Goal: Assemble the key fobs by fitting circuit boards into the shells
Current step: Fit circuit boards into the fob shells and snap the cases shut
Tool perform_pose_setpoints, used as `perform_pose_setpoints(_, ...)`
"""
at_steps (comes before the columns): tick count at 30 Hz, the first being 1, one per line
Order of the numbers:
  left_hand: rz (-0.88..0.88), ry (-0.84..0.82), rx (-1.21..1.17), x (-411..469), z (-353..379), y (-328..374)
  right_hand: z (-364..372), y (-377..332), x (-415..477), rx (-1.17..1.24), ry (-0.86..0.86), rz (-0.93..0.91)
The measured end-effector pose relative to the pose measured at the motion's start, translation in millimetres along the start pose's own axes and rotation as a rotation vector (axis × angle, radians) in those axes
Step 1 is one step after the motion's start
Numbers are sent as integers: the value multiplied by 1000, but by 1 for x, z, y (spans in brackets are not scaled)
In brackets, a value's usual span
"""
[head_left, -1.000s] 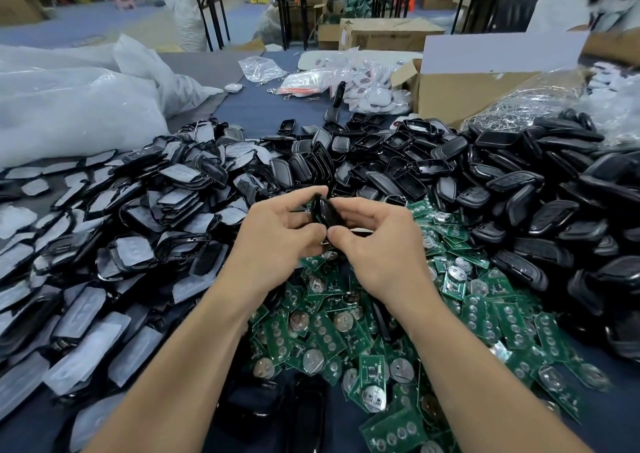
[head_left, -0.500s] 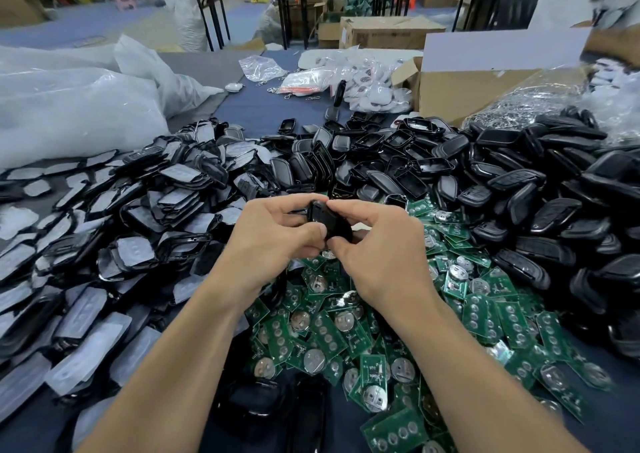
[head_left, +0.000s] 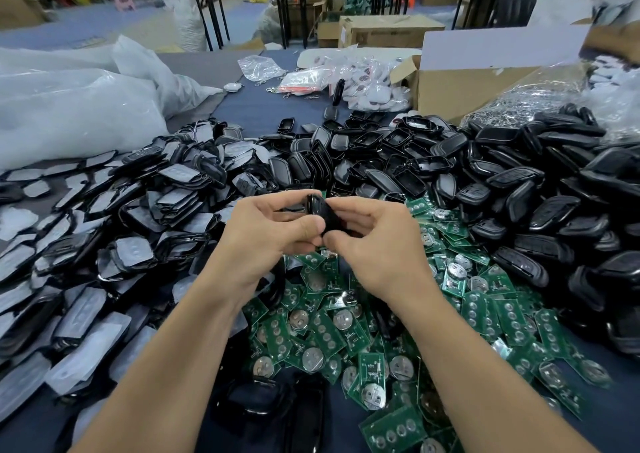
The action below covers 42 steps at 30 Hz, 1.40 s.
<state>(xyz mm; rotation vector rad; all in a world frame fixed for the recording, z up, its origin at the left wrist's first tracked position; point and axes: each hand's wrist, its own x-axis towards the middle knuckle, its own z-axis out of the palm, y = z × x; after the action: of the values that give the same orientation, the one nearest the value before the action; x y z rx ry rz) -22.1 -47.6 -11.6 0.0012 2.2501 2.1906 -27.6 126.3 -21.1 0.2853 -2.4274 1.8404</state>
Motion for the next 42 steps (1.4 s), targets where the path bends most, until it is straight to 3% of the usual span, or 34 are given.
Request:
perform_pose_setpoints(6, -44, 115, -54, 4, -6, 3, -11, -7, 8, 730, -163, 426)
perform_pose_setpoints(11, -112, 188, -219, 4, -5, 7, -16, -8, 10, 972, -133, 587)
perform_pose_setpoints(16, -160, 188, -464, 2, 2, 13, -15, -8, 8, 825, -154, 543)
perform_pose_setpoints(20, -248, 122, -500, -1, 6, 17, -10, -9, 6, 733, -155, 505)
perform_pose_setpoints(24, -205, 159, -321, 1, 9, 13, -3, -7, 5, 650, -130, 459)
perform_pose_setpoints(29, 23, 201, 159, 4, 15, 1, 1, -7, 3, 526, -151, 361)
perform_pose_setpoints(33, 82, 176, 154, 2, 19, -1, 3, -7, 1, 434, -191, 301)
perform_pose_setpoints(37, 69, 256, 90, 4, 18, -4, 3, -6, 1, 388, -203, 298)
perform_pose_setpoints(42, 139, 393, 177, 6, 22, -9, 10, -4, -2, 359, -219, 272)
